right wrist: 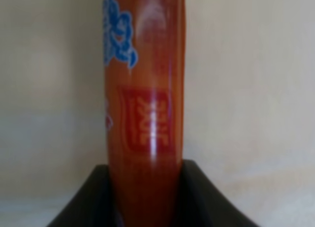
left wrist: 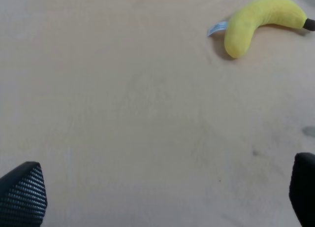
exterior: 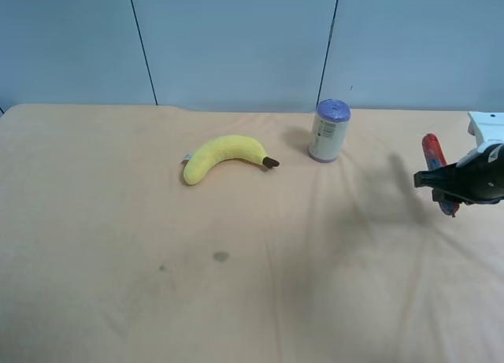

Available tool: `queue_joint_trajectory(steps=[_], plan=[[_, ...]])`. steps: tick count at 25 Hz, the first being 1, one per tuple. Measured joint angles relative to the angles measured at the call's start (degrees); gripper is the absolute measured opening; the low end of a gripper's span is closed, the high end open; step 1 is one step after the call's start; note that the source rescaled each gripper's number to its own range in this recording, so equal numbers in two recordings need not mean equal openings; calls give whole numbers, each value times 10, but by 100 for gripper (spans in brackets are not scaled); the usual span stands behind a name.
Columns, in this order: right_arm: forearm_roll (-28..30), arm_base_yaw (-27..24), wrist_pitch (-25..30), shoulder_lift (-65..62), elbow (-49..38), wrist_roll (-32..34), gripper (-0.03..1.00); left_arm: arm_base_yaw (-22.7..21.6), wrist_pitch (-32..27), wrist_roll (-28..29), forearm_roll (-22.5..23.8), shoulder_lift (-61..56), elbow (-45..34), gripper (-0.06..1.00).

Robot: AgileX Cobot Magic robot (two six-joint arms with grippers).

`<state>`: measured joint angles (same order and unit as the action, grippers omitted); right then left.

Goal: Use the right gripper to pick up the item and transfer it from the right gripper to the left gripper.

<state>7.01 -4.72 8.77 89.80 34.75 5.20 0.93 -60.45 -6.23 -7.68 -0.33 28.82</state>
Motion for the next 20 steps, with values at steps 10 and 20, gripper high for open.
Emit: queue_joint_trajectory(steps=[10,20], plan=[[-20,164,115,-25,148,-81,1,0,0,0,0,0,0,100],[-66,283,153,-25,269,-241,1,0,0,0,0,0,0,100]])
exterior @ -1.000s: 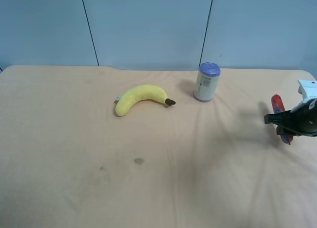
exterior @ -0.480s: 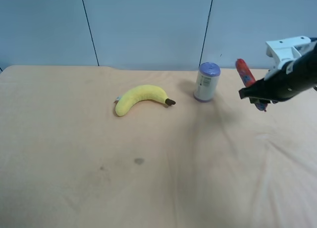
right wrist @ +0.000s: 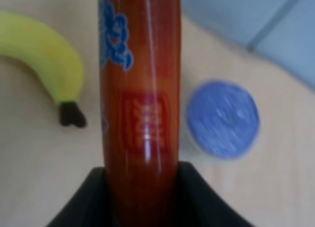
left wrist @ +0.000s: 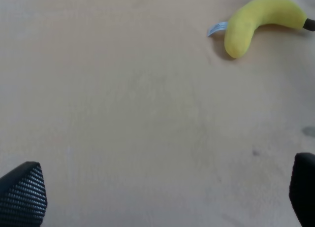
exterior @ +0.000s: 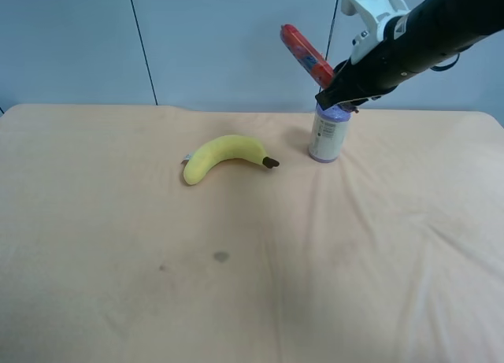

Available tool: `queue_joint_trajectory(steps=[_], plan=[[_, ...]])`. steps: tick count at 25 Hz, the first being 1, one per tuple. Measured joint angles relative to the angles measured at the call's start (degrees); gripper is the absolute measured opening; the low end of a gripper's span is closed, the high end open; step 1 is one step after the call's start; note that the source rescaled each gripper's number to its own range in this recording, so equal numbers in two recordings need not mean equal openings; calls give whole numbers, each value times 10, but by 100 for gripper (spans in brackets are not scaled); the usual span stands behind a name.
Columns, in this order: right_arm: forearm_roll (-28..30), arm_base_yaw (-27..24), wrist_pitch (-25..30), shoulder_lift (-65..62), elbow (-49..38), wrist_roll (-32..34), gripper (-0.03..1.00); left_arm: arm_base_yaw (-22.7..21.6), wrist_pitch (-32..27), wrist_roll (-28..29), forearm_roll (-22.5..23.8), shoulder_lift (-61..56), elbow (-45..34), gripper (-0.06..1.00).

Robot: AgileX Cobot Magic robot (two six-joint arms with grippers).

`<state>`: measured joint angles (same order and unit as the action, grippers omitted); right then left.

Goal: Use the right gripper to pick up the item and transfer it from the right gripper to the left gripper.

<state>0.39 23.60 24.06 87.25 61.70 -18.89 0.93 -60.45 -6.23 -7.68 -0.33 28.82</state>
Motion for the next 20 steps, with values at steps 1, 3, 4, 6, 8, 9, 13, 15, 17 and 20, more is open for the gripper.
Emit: queue_joint_trajectory(steps=[1,3,4,6,8,9,13,15,17,20], plan=[[-4,9,1,0,3,-23,1,0,0,0,0,0,0,100],[-14,25,1,0,8,-69,1,0,0,0,0,0,0,100],[-17,33,0,0,8,-89,1,0,0,0,0,0,0,100],[-31,49,-3,0,8,-133,1,0,0,0,0,0,0,100],[-45,61,-15,0,8,-165,1,0,0,0,0,0,0,100],[-52,66,-24,0,8,-178,1,0,0,0,0,0,0,100],[-70,72,-50,0,8,-203,1,0,0,0,0,0,0,100],[-72,72,-57,0,8,-205,1,0,0,0,0,0,0,100],[-73,72,-60,0,8,-205,1,0,0,0,0,0,0,100],[-73,72,-60,0,8,-205,1,0,0,0,0,0,0,100]])
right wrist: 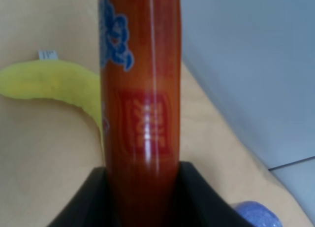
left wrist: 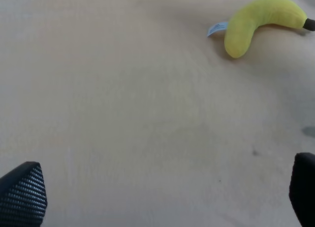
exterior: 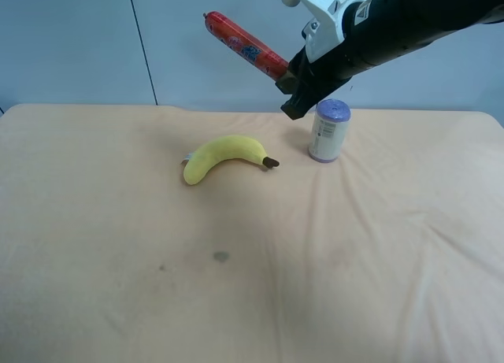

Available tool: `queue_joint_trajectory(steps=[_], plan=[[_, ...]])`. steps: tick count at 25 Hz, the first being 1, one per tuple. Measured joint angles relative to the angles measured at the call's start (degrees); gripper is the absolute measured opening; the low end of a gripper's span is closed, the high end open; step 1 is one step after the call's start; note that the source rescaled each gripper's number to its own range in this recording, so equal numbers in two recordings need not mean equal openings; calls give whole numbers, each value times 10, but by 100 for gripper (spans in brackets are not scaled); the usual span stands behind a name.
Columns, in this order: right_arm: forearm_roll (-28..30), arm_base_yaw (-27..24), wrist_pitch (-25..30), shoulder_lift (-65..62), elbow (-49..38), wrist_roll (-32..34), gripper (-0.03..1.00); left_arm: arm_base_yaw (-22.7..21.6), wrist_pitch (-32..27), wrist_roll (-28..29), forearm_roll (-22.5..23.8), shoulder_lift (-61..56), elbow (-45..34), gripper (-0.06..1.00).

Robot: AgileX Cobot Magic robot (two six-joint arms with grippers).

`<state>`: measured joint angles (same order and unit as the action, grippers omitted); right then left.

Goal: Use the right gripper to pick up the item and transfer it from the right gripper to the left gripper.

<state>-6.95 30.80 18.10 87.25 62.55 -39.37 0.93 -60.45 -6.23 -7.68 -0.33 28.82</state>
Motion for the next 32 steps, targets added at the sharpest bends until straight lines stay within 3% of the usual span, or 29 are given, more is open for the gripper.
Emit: queue_joint_trajectory(steps=[18,32], plan=[[-3,0,0,0,0,0,1,0,0,0,0,0,0,100],[-63,0,-1,0,0,0,1,0,0,0,0,0,0,100]])
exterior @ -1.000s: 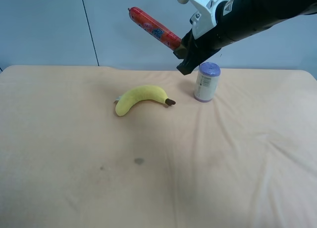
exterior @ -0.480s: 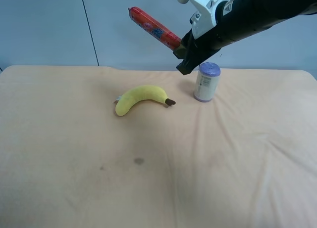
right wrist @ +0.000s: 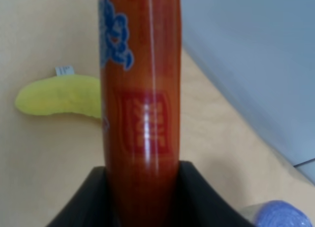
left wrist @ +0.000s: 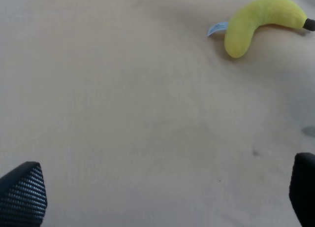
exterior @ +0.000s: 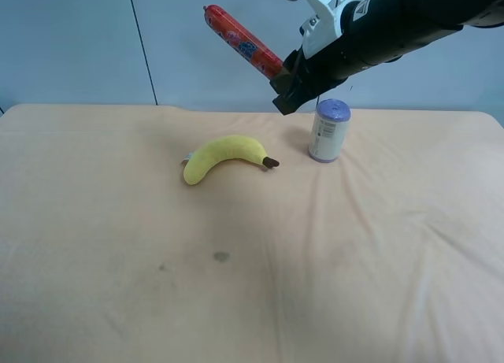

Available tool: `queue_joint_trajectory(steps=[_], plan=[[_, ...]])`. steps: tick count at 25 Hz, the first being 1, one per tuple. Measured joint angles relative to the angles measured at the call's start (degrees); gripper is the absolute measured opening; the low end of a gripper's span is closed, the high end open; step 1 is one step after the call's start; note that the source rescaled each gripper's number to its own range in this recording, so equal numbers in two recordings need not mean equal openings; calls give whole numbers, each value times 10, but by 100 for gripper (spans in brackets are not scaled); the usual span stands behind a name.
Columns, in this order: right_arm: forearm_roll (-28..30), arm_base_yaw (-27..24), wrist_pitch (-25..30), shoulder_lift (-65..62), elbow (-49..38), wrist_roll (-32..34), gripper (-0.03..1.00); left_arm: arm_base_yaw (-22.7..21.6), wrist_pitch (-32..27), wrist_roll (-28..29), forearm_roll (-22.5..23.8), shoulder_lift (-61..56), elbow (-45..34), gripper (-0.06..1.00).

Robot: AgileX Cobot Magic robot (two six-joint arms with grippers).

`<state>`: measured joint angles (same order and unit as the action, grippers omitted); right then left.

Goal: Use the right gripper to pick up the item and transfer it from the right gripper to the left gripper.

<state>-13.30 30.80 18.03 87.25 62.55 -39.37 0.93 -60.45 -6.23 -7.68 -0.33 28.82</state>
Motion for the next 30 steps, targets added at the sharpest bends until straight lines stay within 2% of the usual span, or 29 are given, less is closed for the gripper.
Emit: queue_joint_trajectory(steps=[14,19,25,30], plan=[[-3,0,0,0,0,0,1,0,0,-7,0,16,0,100],[-3,0,0,0,0,0,1,0,0,-54,0,98,36,100],[-3,0,0,0,0,0,1,1,5,-159,-17,217,98,100],[-3,0,0,0,0,0,1,55,10,-197,-59,306,136,100]])
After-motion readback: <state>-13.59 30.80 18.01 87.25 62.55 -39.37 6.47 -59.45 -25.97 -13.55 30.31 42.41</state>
